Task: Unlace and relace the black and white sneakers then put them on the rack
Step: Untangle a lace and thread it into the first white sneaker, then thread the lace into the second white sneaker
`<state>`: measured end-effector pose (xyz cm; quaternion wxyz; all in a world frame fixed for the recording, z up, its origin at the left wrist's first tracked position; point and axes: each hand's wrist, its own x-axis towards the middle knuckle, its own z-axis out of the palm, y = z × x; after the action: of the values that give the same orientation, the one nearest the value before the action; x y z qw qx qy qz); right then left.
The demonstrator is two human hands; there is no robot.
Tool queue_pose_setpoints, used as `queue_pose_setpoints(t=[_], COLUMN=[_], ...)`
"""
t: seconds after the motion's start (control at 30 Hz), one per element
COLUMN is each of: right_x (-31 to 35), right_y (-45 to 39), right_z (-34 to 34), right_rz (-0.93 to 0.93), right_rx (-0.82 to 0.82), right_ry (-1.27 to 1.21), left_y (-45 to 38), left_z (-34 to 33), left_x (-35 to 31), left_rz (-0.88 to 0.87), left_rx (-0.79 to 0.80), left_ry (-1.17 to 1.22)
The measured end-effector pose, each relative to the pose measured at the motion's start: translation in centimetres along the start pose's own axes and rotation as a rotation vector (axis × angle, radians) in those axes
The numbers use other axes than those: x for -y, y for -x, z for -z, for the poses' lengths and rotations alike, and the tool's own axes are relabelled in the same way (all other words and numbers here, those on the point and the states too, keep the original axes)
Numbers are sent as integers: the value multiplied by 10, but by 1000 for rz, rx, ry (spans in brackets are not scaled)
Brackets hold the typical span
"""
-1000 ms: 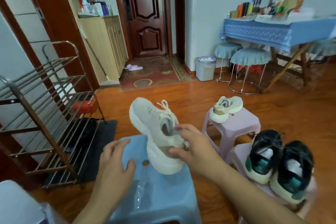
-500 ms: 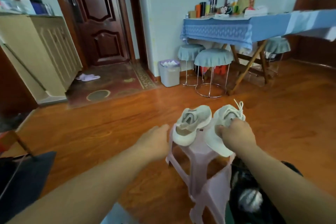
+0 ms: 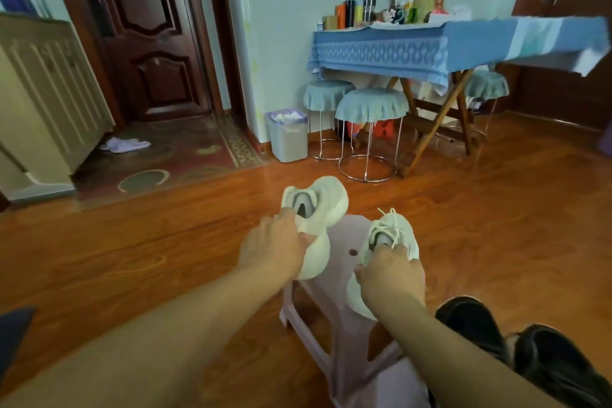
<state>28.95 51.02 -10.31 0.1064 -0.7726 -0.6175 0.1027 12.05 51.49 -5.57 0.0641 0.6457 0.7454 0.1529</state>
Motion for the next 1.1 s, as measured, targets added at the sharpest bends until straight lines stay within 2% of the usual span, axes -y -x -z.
queue_pose_setpoints(t=[0.17, 0.27, 0.33, 0.4, 0.43, 0.47, 0.53, 0.6, 0.63, 0.67, 0.7, 0.77, 0.83, 0.9, 1.0, 1.1], right_x=[18, 28, 42, 59, 69, 77, 90, 92, 92, 95, 98, 110, 122, 134, 150, 155], right_y=[3, 31, 66, 112, 151, 184, 264, 335, 361, 390, 402, 425, 443, 452, 458, 454], right_z=[-10, 32, 80, 124, 141, 156, 169, 166, 156, 146, 127, 90, 66, 52, 51, 58], right_rz=[-38, -2, 109, 337, 500, 668, 942, 1022, 1002, 966, 933, 869, 732, 627, 512, 474], right_rx=[101, 16, -184, -394, -355, -229, 262, 704, 845, 881, 832, 531, 253, 103, 20, 95], right_ry=[28, -70, -308, -491, -485, -454, -400, -379, -376, -342, -299, -201, -221, -261, -278, -302], left_y=[67, 111, 153, 202, 239, 266, 325, 366, 379, 397, 400, 412, 427, 439, 459, 478], left_z=[90, 137, 171, 203, 222, 237, 262, 271, 267, 265, 251, 227, 212, 203, 210, 215], left_x=[37, 59, 77, 97, 111, 124, 160, 194, 210, 225, 236, 249, 243, 223, 185, 175], left_rz=[-31, 16, 14, -50, -74, -104, -130, -124, -109, -102, -106, -43, 117, 245, 345, 375], left_rx=[-103, -96, -80, -83, -80, -76, -9, 150, 220, 248, 246, 164, -31, -189, -194, -154], left_ry=[-19, -50, -83, -105, -91, -51, 74, 175, 210, 244, 272, 259, 218, 371, 697, 726])
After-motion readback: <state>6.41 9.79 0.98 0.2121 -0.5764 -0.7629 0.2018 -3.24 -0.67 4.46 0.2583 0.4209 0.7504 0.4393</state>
